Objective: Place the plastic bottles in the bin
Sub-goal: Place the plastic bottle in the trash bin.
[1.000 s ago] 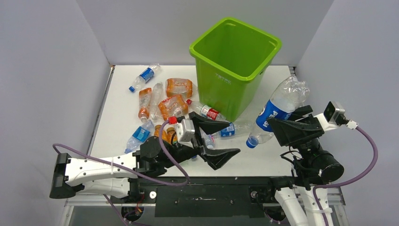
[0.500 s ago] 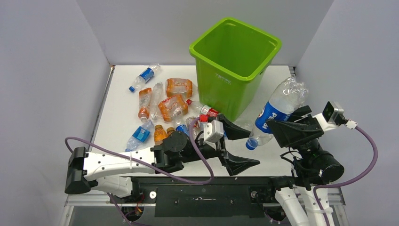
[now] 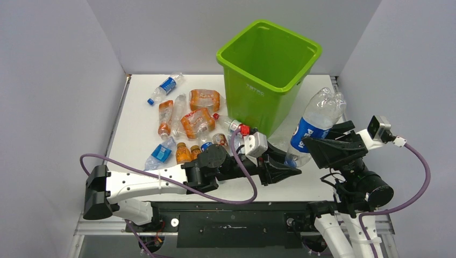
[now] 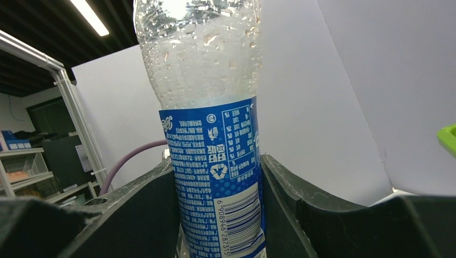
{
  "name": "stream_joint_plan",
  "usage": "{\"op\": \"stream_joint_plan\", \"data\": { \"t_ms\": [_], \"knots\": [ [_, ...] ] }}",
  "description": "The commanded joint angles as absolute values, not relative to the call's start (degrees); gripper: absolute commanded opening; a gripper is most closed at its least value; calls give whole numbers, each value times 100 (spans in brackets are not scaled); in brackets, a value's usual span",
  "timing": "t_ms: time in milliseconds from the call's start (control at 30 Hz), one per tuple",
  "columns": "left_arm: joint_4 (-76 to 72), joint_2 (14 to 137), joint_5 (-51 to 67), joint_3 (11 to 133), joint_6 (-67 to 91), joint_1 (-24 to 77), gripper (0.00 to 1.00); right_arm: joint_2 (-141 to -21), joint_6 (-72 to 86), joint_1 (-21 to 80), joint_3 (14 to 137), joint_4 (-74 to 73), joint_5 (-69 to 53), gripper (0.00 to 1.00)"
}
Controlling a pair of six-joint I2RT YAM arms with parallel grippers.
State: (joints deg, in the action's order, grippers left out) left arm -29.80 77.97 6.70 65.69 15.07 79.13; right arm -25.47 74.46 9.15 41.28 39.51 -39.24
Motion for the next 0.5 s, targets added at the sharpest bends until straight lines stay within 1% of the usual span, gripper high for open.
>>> {"op": "stream_joint_plan", "data": {
  "t_ms": [0, 33, 67, 100, 133, 167, 233, 300, 467],
  "knots": [
    [-3331, 7798, 1059, 6876, 1465, 7937, 1, -2547, 7173, 963, 4374, 3542, -4001, 6],
    [-3305, 7756, 1010, 6855, 1439, 7930, 0, -2552, 7104, 971, 4418, 3432, -4004, 13],
    [-3289, 7710, 958, 6809, 1415, 7928, 0, -2561, 7057, 983, 4459, 3352, -4014, 24],
    [-3283, 7658, 922, 6754, 1389, 7916, 0, -2570, 7030, 991, 4484, 3319, -4024, 38],
    [-3272, 7591, 855, 6702, 1369, 7904, 0, -2575, 7006, 991, 4520, 3281, -4025, 58],
    [-3256, 7532, 788, 6635, 1351, 7895, 0, -2582, 6969, 990, 4556, 3200, -4021, 73],
    [-3221, 7394, 643, 6515, 1322, 7866, 0, -2595, 6870, 993, 4657, 3018, -3992, 98],
    [-3141, 7236, 491, 6390, 1272, 7842, 0, -2645, 6777, 992, 4762, 2831, -3982, 90],
    [-2836, 6800, 133, 6176, 1071, 7770, 0, -2747, 6574, 1002, 5029, 2458, -3966, 90]
  ]
}}
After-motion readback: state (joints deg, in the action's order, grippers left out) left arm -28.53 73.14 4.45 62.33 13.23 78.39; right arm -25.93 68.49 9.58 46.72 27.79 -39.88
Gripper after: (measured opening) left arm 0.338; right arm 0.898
